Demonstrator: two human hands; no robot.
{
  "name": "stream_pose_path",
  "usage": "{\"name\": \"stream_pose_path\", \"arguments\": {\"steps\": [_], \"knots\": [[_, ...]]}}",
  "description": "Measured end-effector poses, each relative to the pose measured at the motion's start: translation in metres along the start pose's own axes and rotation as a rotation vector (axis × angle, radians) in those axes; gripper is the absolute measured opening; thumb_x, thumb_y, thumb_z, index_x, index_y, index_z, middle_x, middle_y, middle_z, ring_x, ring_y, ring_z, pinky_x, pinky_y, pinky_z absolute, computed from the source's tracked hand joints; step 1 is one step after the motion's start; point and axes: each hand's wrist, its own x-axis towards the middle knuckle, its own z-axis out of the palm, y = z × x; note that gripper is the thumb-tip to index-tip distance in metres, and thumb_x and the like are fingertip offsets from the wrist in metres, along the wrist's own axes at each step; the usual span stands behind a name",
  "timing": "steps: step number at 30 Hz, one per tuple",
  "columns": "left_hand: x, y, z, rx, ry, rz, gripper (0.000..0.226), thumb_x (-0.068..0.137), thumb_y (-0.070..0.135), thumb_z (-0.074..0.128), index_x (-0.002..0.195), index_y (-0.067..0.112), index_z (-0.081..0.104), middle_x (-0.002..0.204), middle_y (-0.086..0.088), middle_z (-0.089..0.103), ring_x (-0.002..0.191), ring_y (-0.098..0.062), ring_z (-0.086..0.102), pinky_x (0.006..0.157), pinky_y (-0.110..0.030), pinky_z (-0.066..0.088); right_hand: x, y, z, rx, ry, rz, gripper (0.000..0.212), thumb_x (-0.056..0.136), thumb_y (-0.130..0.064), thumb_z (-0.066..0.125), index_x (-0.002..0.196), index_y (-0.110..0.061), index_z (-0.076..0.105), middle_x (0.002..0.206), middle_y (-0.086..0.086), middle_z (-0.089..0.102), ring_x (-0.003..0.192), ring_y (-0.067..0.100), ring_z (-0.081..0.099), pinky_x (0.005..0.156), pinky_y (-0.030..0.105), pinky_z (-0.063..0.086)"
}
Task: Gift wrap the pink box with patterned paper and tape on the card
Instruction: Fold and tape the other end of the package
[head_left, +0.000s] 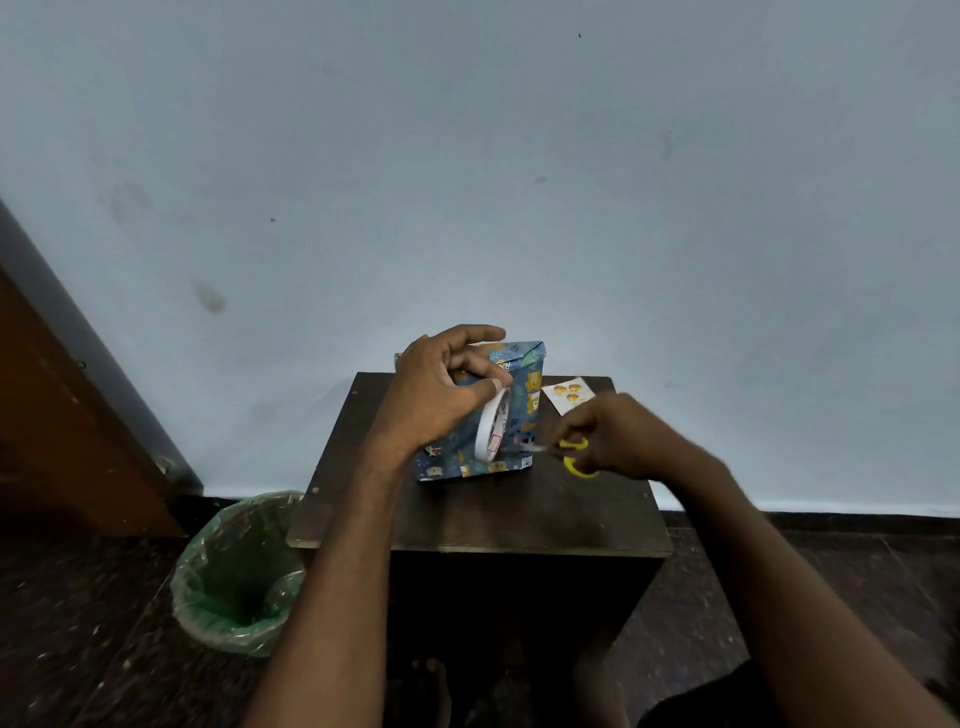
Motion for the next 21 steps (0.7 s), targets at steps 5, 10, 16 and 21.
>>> {"name": "stream_pose_path", "arguments": {"steps": [5, 10, 16, 21], "knots": [[0.001, -0.001, 0.002, -0.055, 0.005, -0.017, 0.043, 0.092, 0.007, 0.081, 0.131, 0.02, 0.07, 0.09, 0.006, 0.083, 0.114, 0.001, 0.07, 0.104, -0.025, 0.048, 0.016, 0.0, 0.044, -0.347, -0.1, 0.093, 0.044, 0.088, 0.001, 0.07, 0.112, -0.035, 0.079, 0.12, 0.003, 0.07, 0.108, 0.025, 0.068, 0.088, 0.038, 0.059], [0.0, -0.003, 0.001, -0.098, -0.008, -0.026, 0.041, 0.091, 0.011, 0.084, 0.13, 0.018, 0.071, 0.089, 0.004, 0.083, 0.119, 0.007, 0.066, 0.102, -0.016, 0.045, 0.026, -0.008, 0.056, -0.487, -0.129, 0.119, 0.038, 0.097, -0.007, 0.067, 0.133, -0.019, 0.068, 0.129, 0.014, 0.062, 0.116, 0.034, 0.064, 0.089, 0.039, 0.054], [0.0, -0.004, 0.0, -0.098, -0.016, -0.016, 0.041, 0.091, 0.012, 0.084, 0.13, 0.02, 0.071, 0.09, 0.006, 0.083, 0.122, 0.004, 0.066, 0.11, -0.027, 0.046, 0.028, -0.005, 0.058, -0.452, -0.169, 0.123, 0.039, 0.092, -0.008, 0.072, 0.13, -0.017, 0.069, 0.125, 0.013, 0.066, 0.113, 0.032, 0.066, 0.088, 0.037, 0.055], [-0.002, -0.003, 0.0, -0.133, -0.016, -0.015, 0.047, 0.091, 0.009, 0.083, 0.135, 0.02, 0.067, 0.091, 0.003, 0.083, 0.119, 0.002, 0.067, 0.104, -0.017, 0.048, 0.017, -0.021, 0.046, -0.208, 0.198, 0.102, 0.019, 0.081, -0.03, 0.062, 0.089, -0.027, 0.079, 0.085, -0.004, 0.073, 0.083, 0.021, 0.068, 0.068, 0.029, 0.051]]}}
